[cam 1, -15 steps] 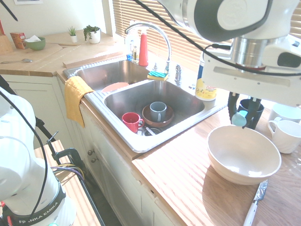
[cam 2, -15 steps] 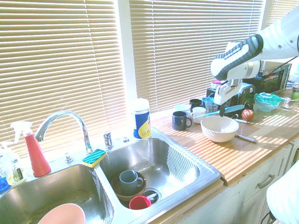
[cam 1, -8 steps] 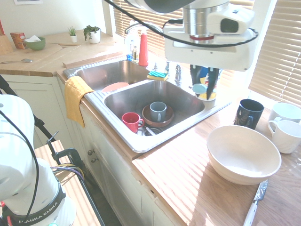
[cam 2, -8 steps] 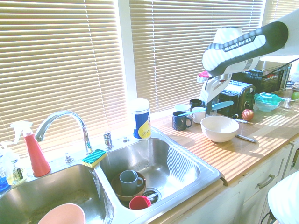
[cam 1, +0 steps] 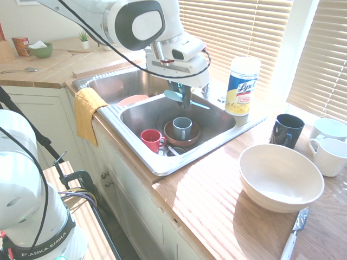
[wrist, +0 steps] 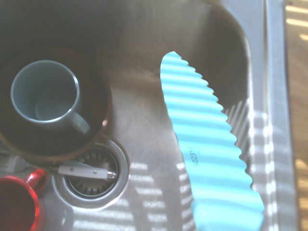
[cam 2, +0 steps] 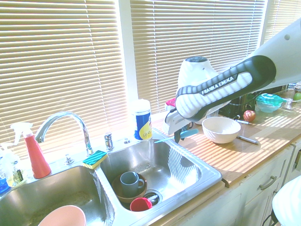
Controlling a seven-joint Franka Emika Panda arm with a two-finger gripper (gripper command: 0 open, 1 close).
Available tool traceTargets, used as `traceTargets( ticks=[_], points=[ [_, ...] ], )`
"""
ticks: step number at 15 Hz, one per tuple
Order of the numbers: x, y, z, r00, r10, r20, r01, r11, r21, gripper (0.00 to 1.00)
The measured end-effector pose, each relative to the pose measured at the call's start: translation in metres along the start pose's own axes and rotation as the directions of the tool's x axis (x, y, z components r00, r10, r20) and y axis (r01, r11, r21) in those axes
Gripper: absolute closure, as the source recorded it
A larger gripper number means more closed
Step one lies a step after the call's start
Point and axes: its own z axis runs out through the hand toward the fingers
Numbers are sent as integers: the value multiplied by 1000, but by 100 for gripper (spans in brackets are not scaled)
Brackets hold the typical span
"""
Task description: Put the knife into the sink
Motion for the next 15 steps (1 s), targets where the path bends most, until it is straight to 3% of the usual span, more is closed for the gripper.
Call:
traceTargets(
  ticks=[7,15],
  points=[
    [-29,-31,104,998,59,29,-58,998,-29,100],
    [-42,-61,193,988,142,58,-138,988,-70,100]
  ],
)
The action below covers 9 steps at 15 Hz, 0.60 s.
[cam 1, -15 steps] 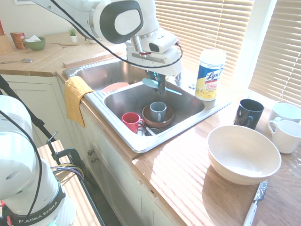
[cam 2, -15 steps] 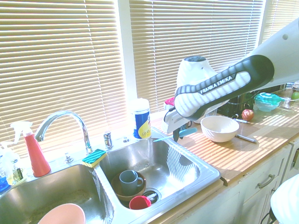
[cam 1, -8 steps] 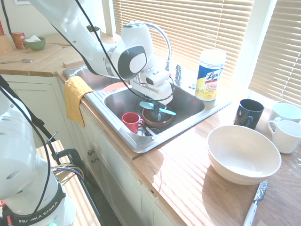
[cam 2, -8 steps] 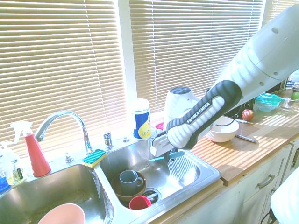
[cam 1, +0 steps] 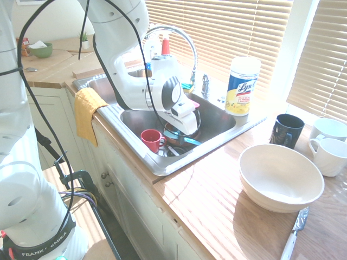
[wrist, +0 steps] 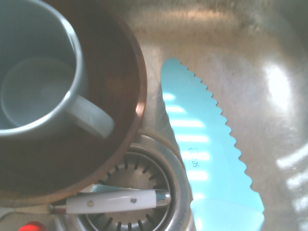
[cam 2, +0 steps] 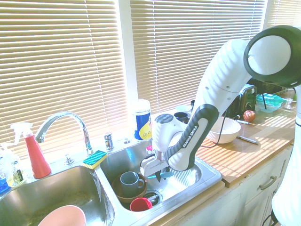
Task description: Put the knife into the sink
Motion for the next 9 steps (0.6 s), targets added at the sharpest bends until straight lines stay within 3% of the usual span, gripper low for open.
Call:
traceTargets(
  ticks=[4,5,9],
  points=[
    [4,-2,26,1000,26,8,-26,999,-18,100],
    [4,3,35,999,33,18,-33,999,-26,0],
    [-4,11,56,998,35,51,-32,999,-40,0]
  ],
)
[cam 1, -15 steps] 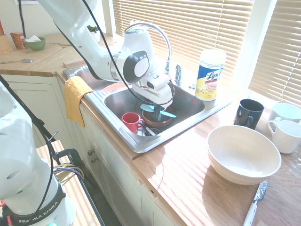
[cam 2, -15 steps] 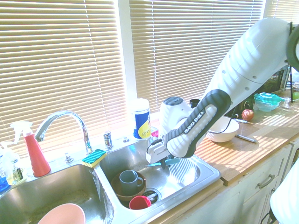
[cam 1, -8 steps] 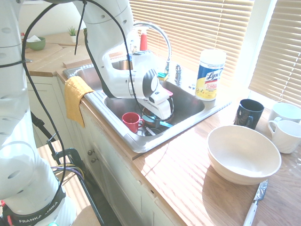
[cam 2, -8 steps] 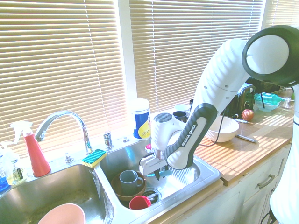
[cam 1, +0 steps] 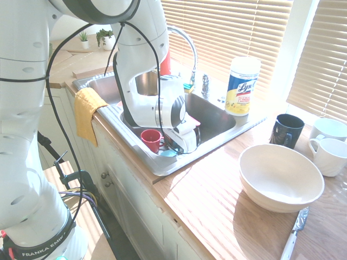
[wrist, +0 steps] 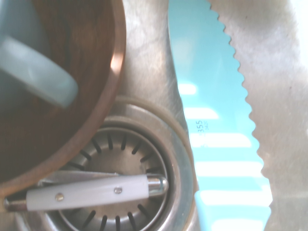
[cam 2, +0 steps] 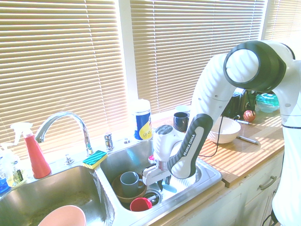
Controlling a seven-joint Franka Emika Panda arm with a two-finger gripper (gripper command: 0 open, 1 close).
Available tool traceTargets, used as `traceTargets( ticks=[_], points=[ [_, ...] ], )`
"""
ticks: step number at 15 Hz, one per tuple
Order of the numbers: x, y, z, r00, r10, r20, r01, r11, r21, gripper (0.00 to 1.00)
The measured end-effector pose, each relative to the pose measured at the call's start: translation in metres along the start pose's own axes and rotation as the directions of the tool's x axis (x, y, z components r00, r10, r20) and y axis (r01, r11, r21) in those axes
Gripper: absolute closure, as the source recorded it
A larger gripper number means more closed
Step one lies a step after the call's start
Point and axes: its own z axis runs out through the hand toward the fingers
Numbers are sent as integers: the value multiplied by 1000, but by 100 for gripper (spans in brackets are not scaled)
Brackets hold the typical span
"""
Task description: Put the knife into the sink
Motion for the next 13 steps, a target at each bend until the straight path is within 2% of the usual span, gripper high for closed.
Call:
traceTargets(
  ticks=[8,10,13],
  points=[
    [-7,11,-5,1000,-8,-5,8,1000,10,0],
    [-8,13,-19,1000,-7,-22,8,1000,25,0],
    [-9,3,-67,999,-19,-47,22,997,75,0]
  ],
)
